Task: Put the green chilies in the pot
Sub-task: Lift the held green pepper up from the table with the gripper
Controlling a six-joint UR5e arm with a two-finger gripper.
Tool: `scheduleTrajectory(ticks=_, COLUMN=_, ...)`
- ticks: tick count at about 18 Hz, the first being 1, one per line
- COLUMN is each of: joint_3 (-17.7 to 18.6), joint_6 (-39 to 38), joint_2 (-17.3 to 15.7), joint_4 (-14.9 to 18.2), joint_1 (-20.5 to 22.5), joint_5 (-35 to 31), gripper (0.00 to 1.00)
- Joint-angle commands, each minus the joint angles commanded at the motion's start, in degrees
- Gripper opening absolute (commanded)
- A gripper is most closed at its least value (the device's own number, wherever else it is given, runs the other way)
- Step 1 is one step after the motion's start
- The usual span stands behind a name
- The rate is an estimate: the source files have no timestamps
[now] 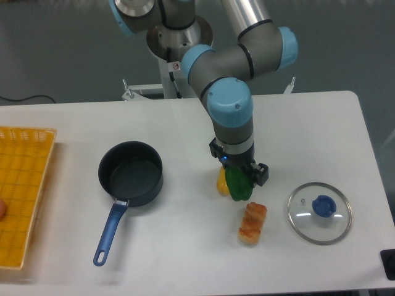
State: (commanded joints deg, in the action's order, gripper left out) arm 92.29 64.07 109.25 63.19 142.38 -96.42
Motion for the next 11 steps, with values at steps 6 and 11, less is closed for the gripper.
scheduleTrajectory(ticks=6, joint_3=0.35, joint_6=0.00, joint_2=-0.26, joint_4=0.00, joint_1=-0.09, joint_5=1.40, gripper=0.58)
scheduleTrajectory(ticks=11, joint_3=2.64, joint_6=-1.23, joint_2=-3.07, joint_4=0.52, joint_1=-1.40, joint_5=2.02, gripper=0.58)
